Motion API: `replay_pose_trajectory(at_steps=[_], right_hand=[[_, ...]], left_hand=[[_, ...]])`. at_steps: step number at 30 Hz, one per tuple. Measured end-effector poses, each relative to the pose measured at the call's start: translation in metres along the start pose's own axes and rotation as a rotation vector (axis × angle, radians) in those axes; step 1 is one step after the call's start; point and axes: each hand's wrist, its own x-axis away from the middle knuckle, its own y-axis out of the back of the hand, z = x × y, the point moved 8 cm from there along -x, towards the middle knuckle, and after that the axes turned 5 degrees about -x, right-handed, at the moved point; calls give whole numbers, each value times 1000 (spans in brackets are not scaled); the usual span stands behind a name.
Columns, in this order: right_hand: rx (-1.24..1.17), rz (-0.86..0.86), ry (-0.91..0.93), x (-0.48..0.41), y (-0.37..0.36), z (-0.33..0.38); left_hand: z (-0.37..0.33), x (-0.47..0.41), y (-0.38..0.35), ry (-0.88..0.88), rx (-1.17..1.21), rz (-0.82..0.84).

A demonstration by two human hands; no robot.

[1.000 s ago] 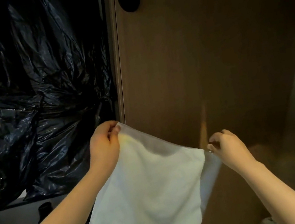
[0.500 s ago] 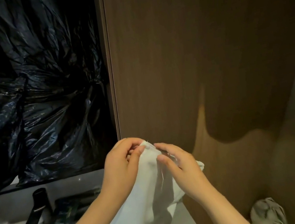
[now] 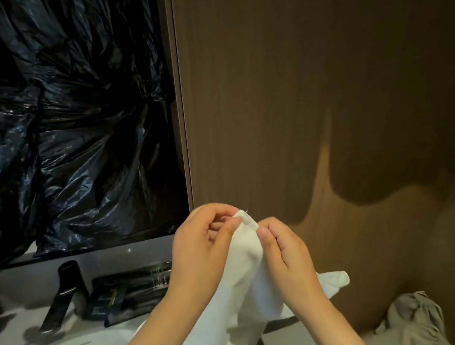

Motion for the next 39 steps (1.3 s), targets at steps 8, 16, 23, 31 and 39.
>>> replay_pose_trajectory(at_steps=[8,16,23,31,39], right_hand=[[-17,-44,-50,8,7,-12],[-14,-9,54,5,10,8],[31,-51,125,-3,17,21],[120,-124,303,-40,47,75],[246,-124,336,-47,56,85]], left_hand=[[44,32,-3,153,24,142],[33,43,-13,37,-26,163],[37,35,-11,91,-2,272],[63,32,-5,97,-130,480],[60,35,2,90,-168,331]])
